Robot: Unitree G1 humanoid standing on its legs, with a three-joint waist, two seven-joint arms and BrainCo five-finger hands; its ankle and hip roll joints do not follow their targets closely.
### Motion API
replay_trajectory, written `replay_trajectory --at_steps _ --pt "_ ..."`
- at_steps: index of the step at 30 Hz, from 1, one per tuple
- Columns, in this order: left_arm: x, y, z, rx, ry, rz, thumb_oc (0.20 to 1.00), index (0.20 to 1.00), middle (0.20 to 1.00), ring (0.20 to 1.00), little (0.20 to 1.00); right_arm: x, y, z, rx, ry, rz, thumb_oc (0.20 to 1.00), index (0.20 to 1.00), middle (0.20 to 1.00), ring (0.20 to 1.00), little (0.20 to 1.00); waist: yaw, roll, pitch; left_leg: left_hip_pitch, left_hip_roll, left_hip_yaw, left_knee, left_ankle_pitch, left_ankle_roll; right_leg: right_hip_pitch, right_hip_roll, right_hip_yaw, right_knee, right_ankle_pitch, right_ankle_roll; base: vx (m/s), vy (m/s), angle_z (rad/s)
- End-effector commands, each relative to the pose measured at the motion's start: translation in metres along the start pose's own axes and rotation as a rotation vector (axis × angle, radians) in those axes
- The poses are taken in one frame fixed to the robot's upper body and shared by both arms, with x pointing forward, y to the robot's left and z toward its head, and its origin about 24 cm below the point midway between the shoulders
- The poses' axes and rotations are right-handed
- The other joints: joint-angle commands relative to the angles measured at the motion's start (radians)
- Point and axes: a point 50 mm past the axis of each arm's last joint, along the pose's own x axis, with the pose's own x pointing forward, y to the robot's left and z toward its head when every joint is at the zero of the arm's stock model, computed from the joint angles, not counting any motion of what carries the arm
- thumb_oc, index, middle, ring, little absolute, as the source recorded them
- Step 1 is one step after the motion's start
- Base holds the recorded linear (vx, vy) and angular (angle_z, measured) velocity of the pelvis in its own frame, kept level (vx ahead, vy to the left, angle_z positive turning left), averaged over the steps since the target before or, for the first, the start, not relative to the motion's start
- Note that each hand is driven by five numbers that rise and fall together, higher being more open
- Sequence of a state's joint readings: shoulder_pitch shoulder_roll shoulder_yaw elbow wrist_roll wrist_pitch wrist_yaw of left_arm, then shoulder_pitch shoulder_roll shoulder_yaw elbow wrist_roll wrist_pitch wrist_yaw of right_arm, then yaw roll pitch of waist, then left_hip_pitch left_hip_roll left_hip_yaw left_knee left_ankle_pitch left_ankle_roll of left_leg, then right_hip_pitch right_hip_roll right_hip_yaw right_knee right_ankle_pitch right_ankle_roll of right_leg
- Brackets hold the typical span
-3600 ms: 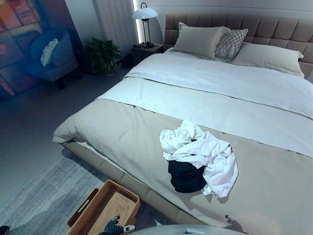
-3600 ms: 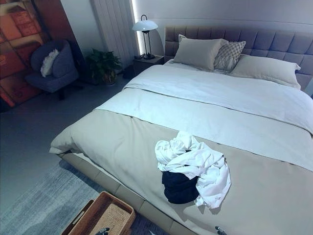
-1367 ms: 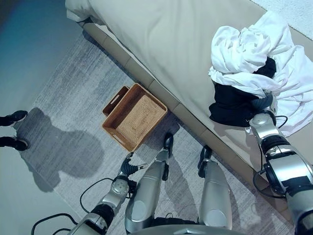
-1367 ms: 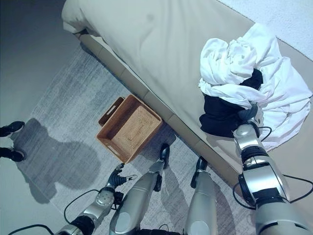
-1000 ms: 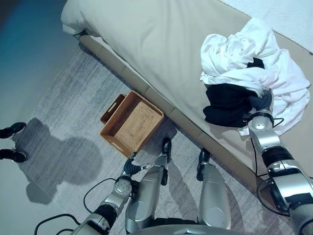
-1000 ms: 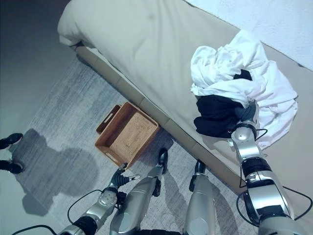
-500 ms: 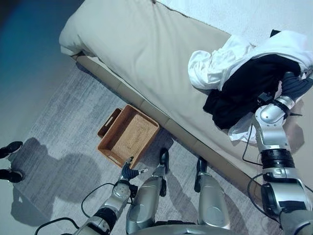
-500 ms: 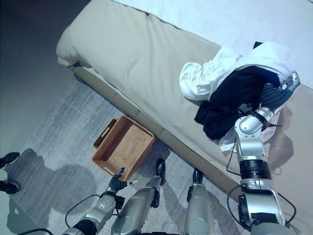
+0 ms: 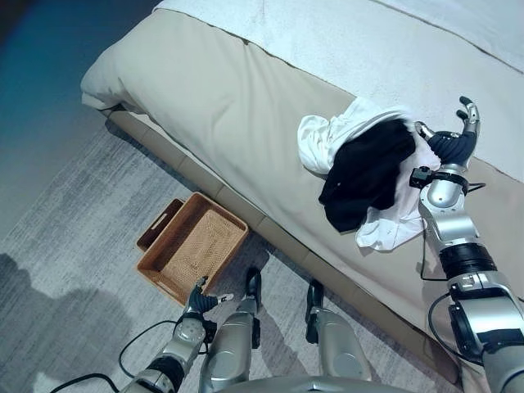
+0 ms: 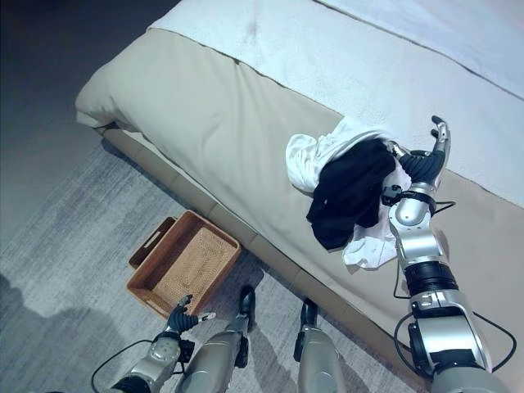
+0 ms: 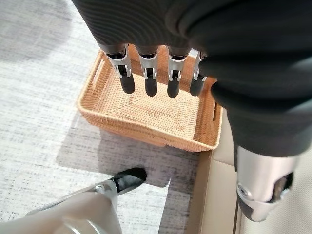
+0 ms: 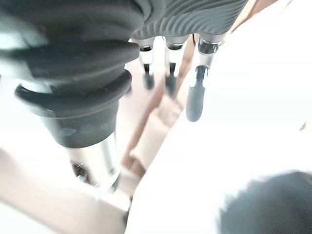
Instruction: Pick up clothes into the bucket
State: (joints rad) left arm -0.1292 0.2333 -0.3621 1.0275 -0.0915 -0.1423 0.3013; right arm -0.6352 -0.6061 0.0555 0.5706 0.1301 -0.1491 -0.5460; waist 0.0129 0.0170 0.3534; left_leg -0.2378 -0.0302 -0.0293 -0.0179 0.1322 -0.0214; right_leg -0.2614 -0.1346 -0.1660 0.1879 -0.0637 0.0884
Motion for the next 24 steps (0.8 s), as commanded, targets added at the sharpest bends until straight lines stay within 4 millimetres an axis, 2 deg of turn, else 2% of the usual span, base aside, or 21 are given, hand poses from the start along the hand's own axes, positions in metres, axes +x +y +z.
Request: replay_trajectory --at_steps 1,2,3,5,14,16,17,18,22,24 --pt "-0.002 0.005 -0.01 -0.001 0.028 0.019 1.0 1.0 1.0 1.0 1.0 0.018 -0.003 0.031 -0.019 -0.124 0.017 1.0 1.0 1.0 1.0 1.0 -0.001 -0.048 -0.008 0.007 -0.035 -0.015 0.038 -0.072 -0.013 0.042 -0.046 0.007 -0.117 0.129 0.047 0.0 0.0 0.0" --pt "-0.003 0.004 -0.013 0.001 0.042 0.016 1.0 1.0 1.0 1.0 1.0 0.017 -0.003 0.026 -0.039 -0.109 0.029 1.0 1.0 1.0 1.0 1.0 -0.001 -0.048 -0.006 0.009 -0.034 -0.018 0.037 -0.07 -0.013 0.043 -0.044 0.006 -0.114 0.127 0.046 0.0 0.0 0.0" --pt "-0.004 0.004 -0.015 0.003 0.047 0.014 1.0 1.0 1.0 1.0 1.0 0.018 -0.005 0.024 -0.07 -0.104 0.051 0.319 0.319 0.319 0.319 0.319 -0.001 -0.048 -0.004 0.011 -0.033 -0.019 0.037 -0.07 -0.014 0.044 -0.044 0.005 -0.112 0.126 0.045 0.0 0.0 0.0" --pt "-0.004 0.004 -0.018 0.007 0.059 0.01 1.0 1.0 1.0 1.0 1.0 0.021 -0.01 0.021 -0.111 -0.093 0.069 0.2 0.2 0.2 0.2 0.2 -0.001 -0.048 -0.003 0.014 -0.033 -0.02 0.035 -0.068 -0.015 0.047 -0.043 0.005 -0.11 0.124 0.044 -0.01 -0.009 0.04" --pt "-0.007 0.003 -0.025 0.013 0.088 0.004 1.0 1.0 1.0 1.0 1.0 0.018 -0.015 0.01 -0.129 -0.064 0.061 0.2 0.2 0.2 0.2 0.2 -0.003 -0.041 0.001 0.018 -0.03 -0.024 0.038 -0.068 -0.015 0.045 -0.042 0.004 -0.1 0.119 0.043 0.0 -0.001 0.0" --pt "-0.006 0.003 -0.024 0.015 0.081 0.005 1.0 1.0 1.0 1.0 1.0 0.02 -0.019 0.005 -0.183 -0.052 0.062 0.2 0.2 0.2 0.2 0.2 -0.001 -0.038 0.006 0.016 -0.03 -0.025 0.04 -0.067 -0.015 0.041 -0.043 0.006 -0.088 0.113 0.042 0.0 0.0 0.0" --pt "-0.006 0.003 -0.024 0.014 0.081 0.005 1.0 1.0 1.0 1.0 1.0 0.02 -0.019 0.006 -0.183 -0.052 0.062 0.241 0.241 0.241 0.241 0.241 -0.001 -0.038 0.006 0.016 -0.03 -0.025 0.04 -0.067 -0.015 0.04 -0.043 0.006 -0.087 0.113 0.042 0.0 0.0 0.0" --pt "-0.005 0.004 -0.02 0.014 0.066 0.007 1.0 1.0 1.0 1.0 1.0 0.025 -0.024 0.003 -0.267 -0.045 0.059 1.0 1.0 1.0 1.0 1.0 0.001 -0.036 0.013 0.012 -0.03 -0.026 0.04 -0.065 -0.014 0.032 -0.044 0.006 -0.082 0.113 0.041 -0.03 -0.009 0.0" --pt "-0.003 0.006 -0.015 0.011 0.048 0.011 1.0 1.0 1.0 1.0 1.0 0.033 -0.037 -0.01 -0.395 0.025 0.025 1.0 1.0 1.0 1.0 1.0 0.003 -0.033 0.028 -0.006 -0.027 -0.027 0.038 -0.055 -0.015 0.012 -0.043 0.006 -0.082 0.12 0.042 -0.02 -0.009 0.01" --pt "-0.002 0.006 -0.012 0.017 0.039 0.007 1.0 1.0 1.0 1.0 1.0 0.033 -0.051 -0.029 -0.477 0.125 -0.007 1.0 1.0 1.0 1.0 1.0 0.006 -0.024 0.035 -0.015 -0.026 -0.027 0.037 -0.049 -0.013 0.002 -0.041 0.003 -0.08 0.121 0.041 0.0 0.0 0.0"
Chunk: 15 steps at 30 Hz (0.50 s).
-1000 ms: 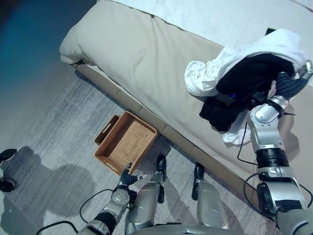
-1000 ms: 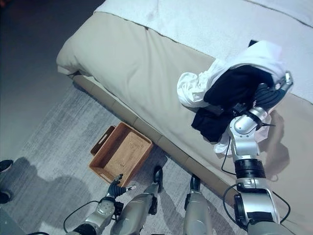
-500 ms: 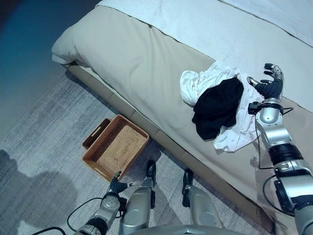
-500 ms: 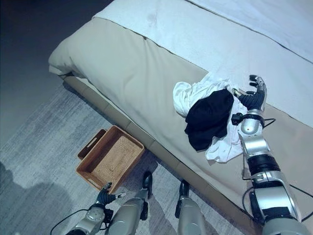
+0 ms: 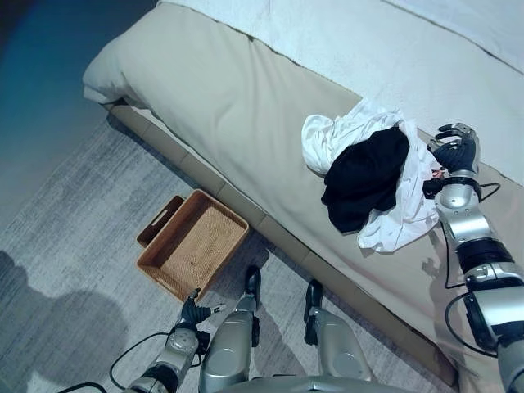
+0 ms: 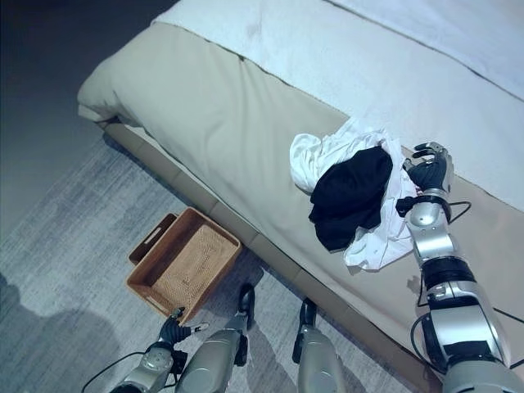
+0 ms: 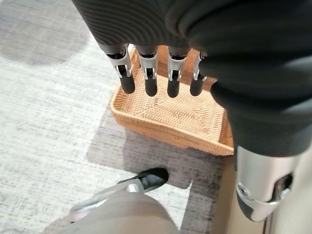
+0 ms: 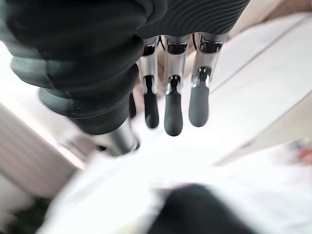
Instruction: Pick up clothes into the bucket
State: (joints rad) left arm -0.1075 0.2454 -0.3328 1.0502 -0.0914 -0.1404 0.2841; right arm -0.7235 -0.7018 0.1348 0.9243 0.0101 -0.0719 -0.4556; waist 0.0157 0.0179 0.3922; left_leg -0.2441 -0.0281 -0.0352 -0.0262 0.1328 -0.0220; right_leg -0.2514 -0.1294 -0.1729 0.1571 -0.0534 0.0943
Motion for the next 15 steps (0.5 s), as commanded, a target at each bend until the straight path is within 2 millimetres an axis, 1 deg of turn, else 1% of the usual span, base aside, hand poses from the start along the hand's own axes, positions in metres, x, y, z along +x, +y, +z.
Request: replay_trajectory --at_steps 1,4,6,8,9,10,11,14,15 --pt "0.0 -0.002 0.002 0.025 -0.008 -0.005 1.0 1.0 1.0 1.0 1.0 0.016 -0.031 0.005 -0.116 -0.014 -0.093 1.0 1.0 1.0 1.0 1.0 0.004 -0.023 -0.001 -0.011 -0.028 -0.023 0.045 -0.047 -0.012 -0.012 -0.046 0.01 -0.047 0.11 0.036 0.0 0.0 0.0" --pt "0.0 -0.006 0.003 0.03 -0.007 -0.016 1.0 1.0 1.0 1.0 1.0 0.015 -0.034 -0.014 -0.146 0.08 -0.105 1.0 1.0 1.0 1.0 1.0 0.003 -0.006 0.011 -0.021 -0.029 -0.025 0.043 -0.042 -0.011 -0.028 -0.049 0.011 -0.03 0.101 0.034 0.0 0.0 0.0" --pt "0.0 -0.009 0.005 0.034 -0.012 -0.022 1.0 1.0 1.0 1.0 1.0 0.015 -0.036 -0.02 -0.183 0.109 -0.111 1.0 1.0 1.0 1.0 1.0 0.001 0.009 0.023 -0.028 -0.032 -0.026 0.041 -0.039 -0.009 -0.045 -0.051 0.015 -0.012 0.094 0.032 0.0 0.0 0.0" --pt "0.0 -0.013 0.008 0.039 -0.018 -0.034 1.0 1.0 1.0 1.0 1.0 0.013 -0.037 -0.031 -0.217 0.162 -0.09 1.0 1.0 1.0 1.0 1.0 0.001 0.023 0.03 -0.036 -0.032 -0.026 0.04 -0.036 -0.007 -0.063 -0.056 0.018 0.013 0.083 0.03 0.02 0.002 -0.02" --pt "0.001 -0.017 0.012 0.039 -0.03 -0.045 1.0 1.0 1.0 1.0 1.0 0.013 -0.037 -0.035 -0.234 0.192 -0.089 1.0 1.0 1.0 1.0 1.0 0.0 0.04 0.043 -0.038 -0.034 -0.029 0.035 -0.031 -0.007 -0.078 -0.06 0.016 0.043 0.069 0.026 0.0 0.0 0.0" --pt "0.001 -0.017 0.012 0.039 -0.031 -0.045 1.0 1.0 1.0 1.0 1.0 0.013 -0.037 -0.035 -0.235 0.191 -0.089 1.0 1.0 1.0 1.0 1.0 -0.001 0.04 0.043 -0.038 -0.034 -0.029 0.035 -0.03 -0.007 -0.08 -0.061 0.016 0.046 0.067 0.026 0.0 0.0 0.0" --pt "0.001 -0.019 0.015 0.034 -0.041 -0.047 1.0 1.0 1.0 1.0 1.0 0.012 -0.037 -0.036 -0.23 0.2 -0.093 1.0 1.0 1.0 1.0 1.0 -0.003 0.047 0.05 -0.04 -0.035 -0.032 0.032 -0.027 -0.008 -0.088 -0.064 0.017 0.059 0.061 0.024 0.0 -0.008 0.03" --pt "0.002 -0.023 0.027 0.01 -0.075 -0.053 1.0 1.0 1.0 1.0 1.0 0.013 -0.035 -0.034 -0.236 0.198 -0.097 1.0 1.0 1.0 1.0 1.0 -0.01 0.069 0.075 -0.047 -0.04 -0.043 0.023 -0.019 -0.012 -0.114 -0.073 0.012 0.105 0.035 0.018 0.01 -0.027 0.07" --pt "0.003 -0.026 0.034 0.009 -0.095 -0.06 1.0 1.0 1.0 1.0 1.0 0.013 -0.035 -0.034 -0.272 0.192 -0.086 1.0 1.0 1.0 1.0 1.0 -0.01 0.075 0.08 -0.055 -0.039 -0.047 0.023 -0.015 -0.015 -0.122 -0.076 0.01 0.112 0.031 0.016 0.0 -0.048 0.14"
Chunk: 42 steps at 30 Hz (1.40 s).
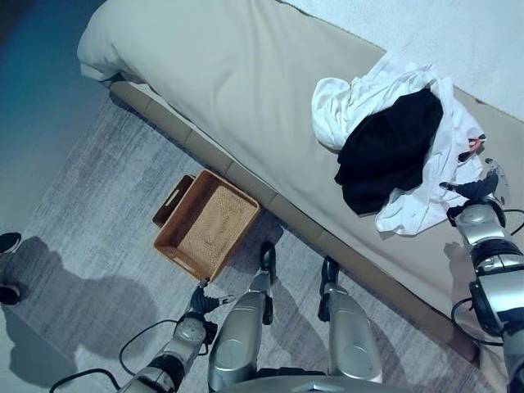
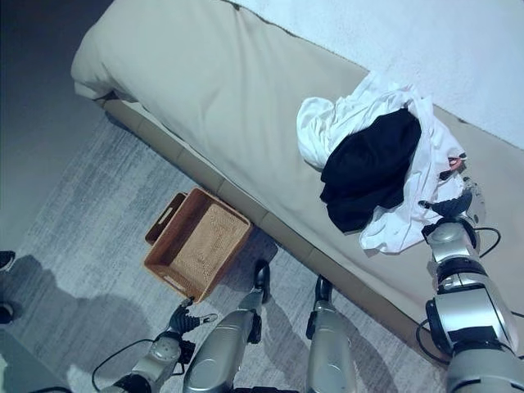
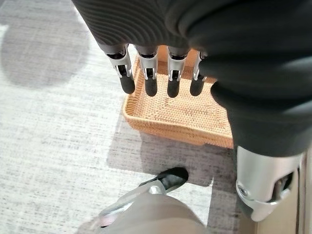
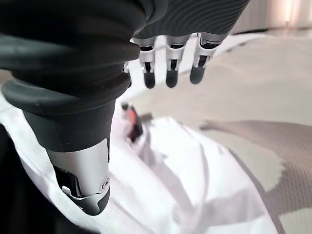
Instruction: Pick up clothes into the bucket
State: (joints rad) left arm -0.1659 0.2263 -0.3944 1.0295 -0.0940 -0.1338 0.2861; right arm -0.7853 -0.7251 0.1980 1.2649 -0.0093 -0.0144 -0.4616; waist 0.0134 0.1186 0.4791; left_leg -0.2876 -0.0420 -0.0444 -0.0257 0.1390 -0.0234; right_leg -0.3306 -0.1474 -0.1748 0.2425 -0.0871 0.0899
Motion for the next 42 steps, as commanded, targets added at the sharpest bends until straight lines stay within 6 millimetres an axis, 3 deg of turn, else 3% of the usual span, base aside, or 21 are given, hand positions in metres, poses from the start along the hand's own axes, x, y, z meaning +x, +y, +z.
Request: replay_trajectory --at_steps 1,4,5,9,13,14,15,16,18,23,24,25,27,30,33,38,42 --pt "-0.001 -0.014 0.011 -0.018 -0.034 -0.02 1.0 1.0 1.0 1.0 1.0 0.012 -0.026 0.028 -0.083 -0.098 -0.089 1.0 1.0 1.0 1.0 1.0 -0.012 -0.02 0.002 -0.02 -0.026 -0.042 0.023 -0.017 -0.017 -0.053 -0.06 0.01 0.038 0.059 0.017 0.0 -0.065 0.16" --pt "0.0 -0.02 0.022 -0.008 -0.074 -0.043 1.0 1.0 1.0 1.0 1.0 0.014 -0.03 0.027 -0.158 -0.098 -0.09 1.0 1.0 1.0 1.0 1.0 -0.012 -0.005 0.015 -0.035 -0.027 -0.047 0.022 -0.009 -0.021 -0.074 -0.066 0.002 0.061 0.048 0.012 -0.01 -0.035 0.18" --pt "0.001 -0.024 0.033 -0.008 -0.113 -0.055 1.0 1.0 1.0 1.0 1.0 0.017 -0.034 0.037 -0.193 -0.118 -0.103 1.0 1.0 1.0 1.0 1.0 -0.013 0.006 0.027 -0.047 -0.026 -0.052 0.02 -0.003 -0.025 -0.094 -0.07 -0.001 0.08 0.041 0.01 -0.02 -0.053 0.16" --pt "0.002 -0.03 0.05 -0.022 -0.164 -0.071 1.0 1.0 1.0 1.0 1.0 0.019 -0.039 0.043 -0.235 -0.115 -0.112 1.0 1.0 1.0 1.0 1.0 -0.009 0.024 0.041 -0.066 -0.025 -0.061 0.015 0.009 -0.031 -0.125 -0.073 -0.005 0.104 0.032 0.005 -0.02 -0.068 0.14" --pt "-0.001 -0.04 0.069 -0.034 -0.243 -0.116 1.0 1.0 1.0 1.0 1.0 0.026 -0.058 0.05 -0.319 -0.095 -0.136 1.0 1.0 1.0 1.0 1.0 0.005 0.056 0.041 -0.117 -0.02 -0.071 0.012 0.026 -0.044 -0.188 -0.074 -0.007 0.131 0.021 -0.003 -0.01 -0.075 0.17" --pt "-0.001 -0.041 0.072 -0.031 -0.253 -0.124 1.0 1.0 1.0 1.0 1.0 0.027 -0.062 0.053 -0.326 -0.095 -0.145 0.617 0.617 0.617 0.617 0.617 0.006 0.06 0.041 -0.123 -0.019 -0.073 0.013 0.026 -0.045 -0.196 -0.074 -0.008 0.135 0.019 -0.005 -0.01 -0.087 0.13" --pt "-0.001 -0.042 0.074 -0.03 -0.259 -0.128 1.0 1.0 1.0 1.0 1.0 0.027 -0.064 0.054 -0.324 -0.096 -0.151 0.407 0.407 0.407 0.407 0.407 0.008 0.063 0.041 -0.13 -0.019 -0.075 0.012 0.028 -0.046 -0.204 -0.073 -0.006 0.137 0.019 -0.005 -0.01 -0.057 0.07" --pt "-0.001 -0.043 0.075 -0.029 -0.261 -0.132 1.0 1.0 1.0 1.0 1.0 0.028 -0.067 0.054 -0.332 -0.093 -0.156 0.282 0.282 0.282 0.282 0.282 0.009 0.067 0.041 -0.134 -0.018 -0.076 0.011 0.03 -0.047 -0.21 -0.074 -0.005 0.138 0.019 -0.005 0.0 -0.05 0.07" --pt "-0.001 -0.044 0.076 -0.031 -0.262 -0.136 1.0 1.0 1.0 1.0 1.0 0.028 -0.068 0.052 -0.353 -0.091 -0.155 0.2 0.2 0.2 0.2 0.2 0.01 0.07 0.041 -0.14 -0.016 -0.078 0.009 0.033 -0.05 -0.219 -0.074 -0.006 0.141 0.019 -0.004 0.0 -0.033 0.02" --pt "0.0 -0.045 0.082 -0.014 -0.282 -0.164 1.0 1.0 1.0 1.0 1.0 0.032 -0.083 0.035 -0.709 -0.066 -0.097 0.2 0.2 0.2 0.2 0.2 0.011 0.075 0.041 -0.162 -0.018 -0.087 0.005 0.04 -0.053 -0.253 -0.073 -0.005 0.16 0.017 -0.008 0.0 -0.015 -0.01" --pt "0.0 -0.045 0.082 -0.014 -0.282 -0.164 1.0 1.0 1.0 1.0 1.0 0.032 -0.083 0.035 -0.709 -0.066 -0.097 0.2 0.2 0.2 0.2 0.2 0.011 0.075 0.041 -0.162 -0.018 -0.087 0.005 0.04 -0.053 -0.253 -0.073 -0.005 0.16 0.017 -0.008 0.0 -0.035 0.04" --pt "0.0 -0.045 0.082 -0.012 -0.281 -0.176 1.0 1.0 1.0 1.0 1.0 0.032 -0.08 0.028 -0.909 -0.088 -0.035 0.2 0.2 0.2 0.2 0.2 0.009 0.072 0.041 -0.164 -0.019 -0.093 0.003 0.04 -0.053 -0.259 -0.076 -0.006 0.165 0.018 -0.008 0.0 -0.035 0.02" --pt "0.001 -0.046 0.083 -0.008 -0.279 -0.182 1.0 1.0 1.0 1.0 1.0 0.031 -0.074 0.028 -1.081 -0.125 0.004 0.2 0.2 0.2 0.2 0.2 0.007 0.066 0.041 -0.163 -0.021 -0.095 0.004 0.04 -0.052 -0.261 -0.078 -0.006 0.167 0.02 -0.007 0.01 -0.024 0.05" --pt "0.002 -0.047 0.085 -0.008 -0.274 -0.186 1.0 1.0 1.0 1.0 1.0 0.03 -0.071 0.024 -1.103 -0.142 0.012 0.2 0.2 0.2 0.2 0.2 0.003 0.059 0.041 -0.158 -0.023 -0.095 0.005 0.038 -0.052 -0.255 -0.075 -0.001 0.164 0.024 -0.004 0.0 0.0 0.03" --pt "0.001 -0.051 0.087 -0.01 -0.282 -0.202 1.0 1.0 1.0 1.0 1.0 0.031 -0.081 0.018 -1.085 -0.102 -0.014 0.2 0.2 0.2 0.2 0.2 0.005 0.061 0.041 -0.143 -0.029 -0.101 0.011 0.033 -0.051 -0.233 -0.079 -0.006 0.156 0.026 -0.001 0.0 -0.008 0.04" --pt "-0.001 -0.049 0.09 -0.028 -0.308 -0.194 1.0 1.0 1.0 1.0 1.0 0.032 -0.097 0.015 -0.757 -0.083 -0.153 0.2 0.2 0.2 0.2 0.2 0.007 0.051 0.041 -0.074 -0.034 -0.104 0.027 0.013 -0.047 -0.142 -0.086 -0.01 0.145 0.025 0.005 0.01 0.019 0.08" --pt "0.003 -0.029 0.074 -0.03 -0.271 -0.106 1.0 1.0 1.0 1.0 1.0 0.029 -0.114 0.049 -0.702 -0.304 -0.335 0.2 0.2 0.2 0.2 0.2 -0.017 -0.006 0.013 -0.014 -0.029 -0.089 0.041 -0.023 -0.04 -0.069 -0.074 0.006 0.117 0.03 0.014 0.05 0.046 0.05"
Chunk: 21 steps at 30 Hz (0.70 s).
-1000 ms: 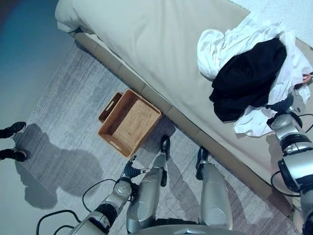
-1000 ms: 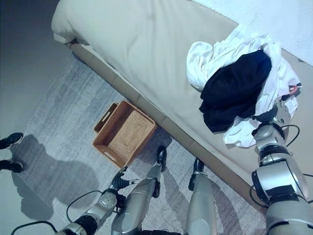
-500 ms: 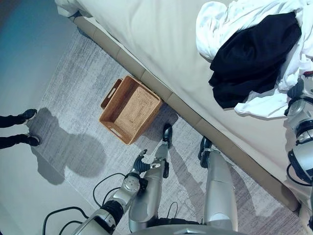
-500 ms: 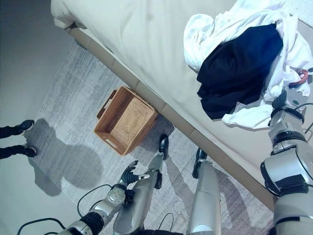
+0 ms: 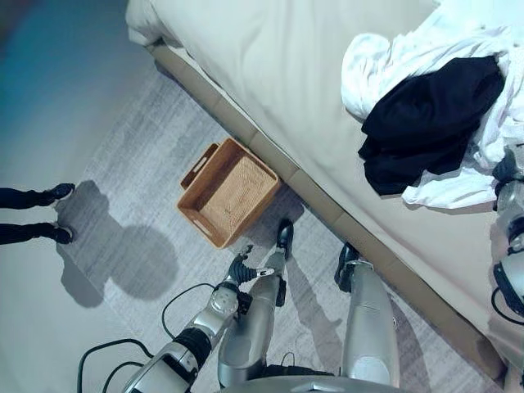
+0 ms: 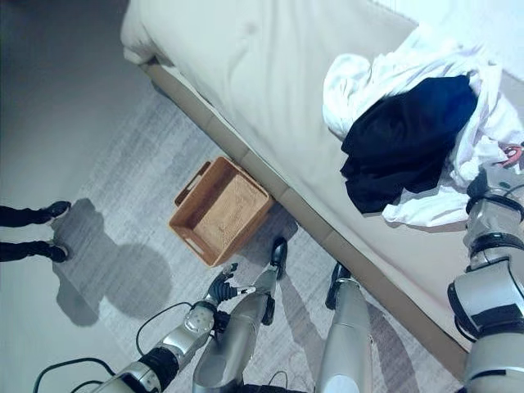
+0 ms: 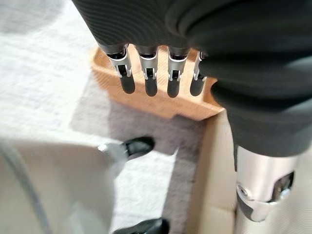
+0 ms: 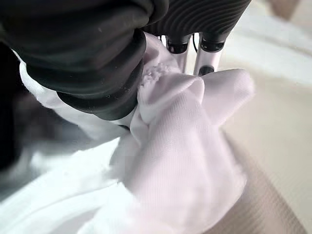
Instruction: Pick up clothes into the bucket
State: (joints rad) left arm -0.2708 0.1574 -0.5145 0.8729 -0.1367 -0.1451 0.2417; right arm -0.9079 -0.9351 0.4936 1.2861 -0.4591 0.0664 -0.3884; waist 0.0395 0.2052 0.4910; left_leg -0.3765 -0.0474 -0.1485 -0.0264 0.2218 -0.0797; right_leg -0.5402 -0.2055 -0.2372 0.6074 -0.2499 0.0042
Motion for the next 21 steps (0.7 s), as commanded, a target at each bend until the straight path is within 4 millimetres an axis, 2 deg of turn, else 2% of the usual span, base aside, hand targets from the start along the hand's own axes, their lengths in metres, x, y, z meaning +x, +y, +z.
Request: replay_trajectory --at_steps 1,3,6,8,9,10,11,12,13,16,17,20,21 --pt "-0.004 0.016 -0.015 0.014 0.029 0.079 1.0 1.0 1.0 1.0 1.0 0.012 -0.063 -0.007 -0.006 -0.05 -0.302 0.2 0.2 0.2 0.2 0.2 -0.046 -0.107 -0.011 0.089 -0.024 0.022 0.051 -0.12 0.021 0.155 -0.013 0.074 -0.252 0.196 0.102 0.11 0.053 -0.09" --pt "-0.011 0.027 -0.034 0.005 0.092 0.122 1.0 1.0 1.0 1.0 1.0 0.014 -0.09 0.003 0.043 -0.106 -0.407 0.2 0.2 0.2 0.2 0.2 -0.06 -0.142 -0.04 0.123 -0.021 0.039 0.077 -0.153 0.032 0.203 0.001 0.091 -0.276 0.206 0.106 0.12 0.047 -0.22" --pt "-0.024 0.044 -0.057 -0.04 0.164 0.19 1.0 1.0 1.0 1.0 1.0 0.009 -0.117 0.018 0.099 -0.205 -0.494 0.2 0.2 0.2 0.2 0.2 -0.072 -0.187 -0.09 0.175 -0.016 0.06 0.101 -0.19 0.037 0.268 0.019 0.106 -0.311 0.201 0.11 0.13 0.03 -0.46" --pt "-0.037 0.057 -0.076 -0.077 0.224 0.241 1.0 1.0 1.0 1.0 1.0 0.005 -0.138 0.02 0.174 -0.245 -0.557 0.2 0.2 0.2 0.2 0.2 -0.079 -0.218 -0.16 0.221 -0.001 0.076 0.103 -0.215 0.038 0.332 0.039 0.112 -0.367 0.206 0.116 0.15 0.019 -0.38" --pt "-0.037 0.057 -0.076 -0.075 0.225 0.241 1.0 1.0 1.0 1.0 1.0 0.004 -0.138 0.019 0.174 -0.243 -0.556 0.2 0.2 0.2 0.2 0.2 -0.077 -0.219 -0.16 0.223 0.0 0.077 0.103 -0.215 0.038 0.334 0.039 0.112 -0.37 0.207 0.116 0.14 0.025 -0.31" --pt "-0.041 0.06 -0.081 -0.08 0.237 0.252 1.0 1.0 1.0 1.0 1.0 0.002 -0.147 0.02 0.3 -0.241 -0.594 0.2 0.2 0.2 0.2 0.2 -0.077 -0.228 -0.181 0.244 0.003 0.082 0.107 -0.229 0.038 0.362 0.044 0.113 -0.386 0.205 0.118 0.06 0.009 -0.27" --pt "-0.041 0.061 -0.081 -0.079 0.237 0.252 1.0 1.0 1.0 1.0 1.0 0.002 -0.147 0.019 0.3 -0.24 -0.594 0.2 0.2 0.2 0.2 0.2 -0.076 -0.228 -0.181 0.244 0.003 0.082 0.107 -0.228 0.038 0.362 0.045 0.113 -0.387 0.206 0.118 0.14 0.022 -0.22" --pt "-0.047 0.064 -0.089 -0.094 0.268 0.267 1.0 1.0 1.0 1.0 1.0 0.002 -0.143 0.02 0.432 -0.225 -0.589 0.2 0.2 0.2 0.2 0.2 -0.073 -0.24 -0.223 0.278 0.007 0.091 0.111 -0.248 0.042 0.402 0.051 0.117 -0.412 0.205 0.122 0.11 0.023 -0.09" --pt "-0.049 0.066 -0.091 -0.107 0.268 0.277 1.0 1.0 1.0 1.0 1.0 -0.002 -0.152 0.023 0.499 -0.252 -0.623 0.2 0.2 0.2 0.2 0.2 -0.078 -0.243 -0.242 0.29 0.009 0.097 0.112 -0.255 0.042 0.416 0.054 0.118 -0.422 0.206 0.123 0.16 0.029 -0.15" --pt "-0.056 0.071 -0.098 -0.107 0.288 0.289 1.0 1.0 1.0 1.0 1.0 -0.005 -0.152 0.005 0.54 -0.195 -0.668 0.2 0.2 0.2 0.2 0.2 -0.073 -0.262 -0.306 0.336 0.012 0.106 0.106 -0.277 0.043 0.477 0.063 0.12 -0.463 0.204 0.128 0.13 0.015 -0.18" --pt "-0.057 0.072 -0.096 -0.105 0.272 0.287 1.0 1.0 1.0 1.0 1.0 -0.008 -0.162 0.005 0.571 -0.21 -0.709 0.2 0.2 0.2 0.2 0.2 -0.072 -0.265 -0.324 0.351 0.013 0.109 0.105 -0.284 0.044 0.494 0.064 0.119 -0.473 0.204 0.129 0.14 0.009 -0.04" --pt "-0.056 0.074 -0.091 -0.101 0.245 0.289 1.0 1.0 1.0 1.0 1.0 -0.014 -0.174 -0.01 0.768 -0.171 -0.814 0.2 0.2 0.2 0.2 0.2 -0.073 -0.277 -0.393 0.395 0.011 0.112 0.099 -0.306 0.047 0.547 0.063 0.113 -0.498 0.199 0.132 0.12 0.021 -0.03" --pt "-0.056 0.074 -0.091 -0.099 0.246 0.289 1.0 1.0 1.0 1.0 1.0 -0.014 -0.173 -0.01 0.768 -0.169 -0.813 0.2 0.2 0.2 0.2 0.2 -0.072 -0.279 -0.392 0.397 0.011 0.111 0.099 -0.306 0.047 0.55 0.063 0.112 -0.499 0.199 0.132 0.11 0.023 -0.02"
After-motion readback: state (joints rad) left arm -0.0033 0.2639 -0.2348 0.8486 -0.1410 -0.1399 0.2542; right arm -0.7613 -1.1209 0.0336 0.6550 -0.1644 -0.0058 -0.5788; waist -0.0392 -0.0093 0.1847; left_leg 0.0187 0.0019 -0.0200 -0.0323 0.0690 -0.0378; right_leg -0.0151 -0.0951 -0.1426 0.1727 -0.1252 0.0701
